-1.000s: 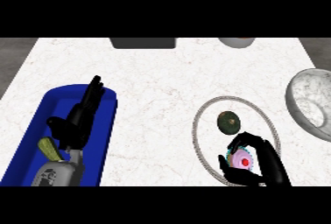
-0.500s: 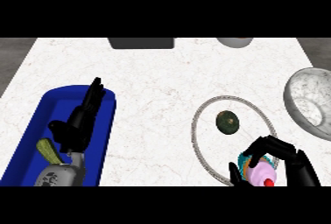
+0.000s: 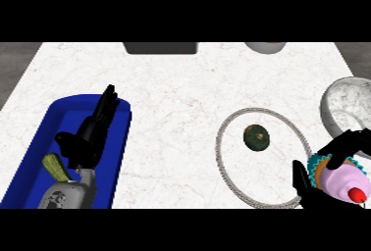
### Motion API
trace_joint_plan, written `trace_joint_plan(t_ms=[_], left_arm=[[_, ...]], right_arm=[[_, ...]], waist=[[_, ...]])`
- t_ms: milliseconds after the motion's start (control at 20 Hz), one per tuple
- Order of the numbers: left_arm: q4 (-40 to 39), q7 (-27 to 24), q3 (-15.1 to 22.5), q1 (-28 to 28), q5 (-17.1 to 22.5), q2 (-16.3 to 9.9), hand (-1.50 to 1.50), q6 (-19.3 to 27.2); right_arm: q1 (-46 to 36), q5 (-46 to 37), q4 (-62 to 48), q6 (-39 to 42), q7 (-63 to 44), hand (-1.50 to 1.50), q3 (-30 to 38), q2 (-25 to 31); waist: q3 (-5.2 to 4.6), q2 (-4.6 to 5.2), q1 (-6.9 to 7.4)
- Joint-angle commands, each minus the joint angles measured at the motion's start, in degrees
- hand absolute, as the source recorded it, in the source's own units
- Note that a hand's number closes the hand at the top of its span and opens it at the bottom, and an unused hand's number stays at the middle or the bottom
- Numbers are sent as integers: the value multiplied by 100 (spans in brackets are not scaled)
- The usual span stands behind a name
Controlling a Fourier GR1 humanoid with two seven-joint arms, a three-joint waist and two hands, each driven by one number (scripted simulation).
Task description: Pick the cupcake from the placemat and place it in the bowl
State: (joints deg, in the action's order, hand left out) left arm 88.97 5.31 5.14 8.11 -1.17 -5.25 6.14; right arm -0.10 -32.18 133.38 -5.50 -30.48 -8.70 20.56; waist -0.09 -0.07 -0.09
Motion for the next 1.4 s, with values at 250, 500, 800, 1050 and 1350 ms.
trace_joint_plan(t_ms=[250, 500, 800, 1050, 1350], left_arm=[[69, 338, -155, 275, 7, -46, 0, -76], [-30, -1, -146, 83, 9, 62, 0, -112], [-337, -443, -146, -54, -102, 85, 0, -108], [168, 50, -80, -61, -89, 44, 0, -134], [490, 255, 71, -281, -159, 191, 0, -61]], right_arm=[[-2033, 325, -180, 941, -1730, 150, 1153, 266], [-2196, 704, -1539, 914, -866, 150, 1854, 449], [-2282, 86, -2401, 1316, -643, 150, 1935, 1204], [-2349, -333, -3993, 915, 649, 150, 2187, 1564], [-2229, -589, -5413, 186, 1643, 150, 2449, 1449]], waist=[[6, 2, 16], [10, 12, 27], [8, 20, 17], [13, 22, 74], [14, 17, 81]])
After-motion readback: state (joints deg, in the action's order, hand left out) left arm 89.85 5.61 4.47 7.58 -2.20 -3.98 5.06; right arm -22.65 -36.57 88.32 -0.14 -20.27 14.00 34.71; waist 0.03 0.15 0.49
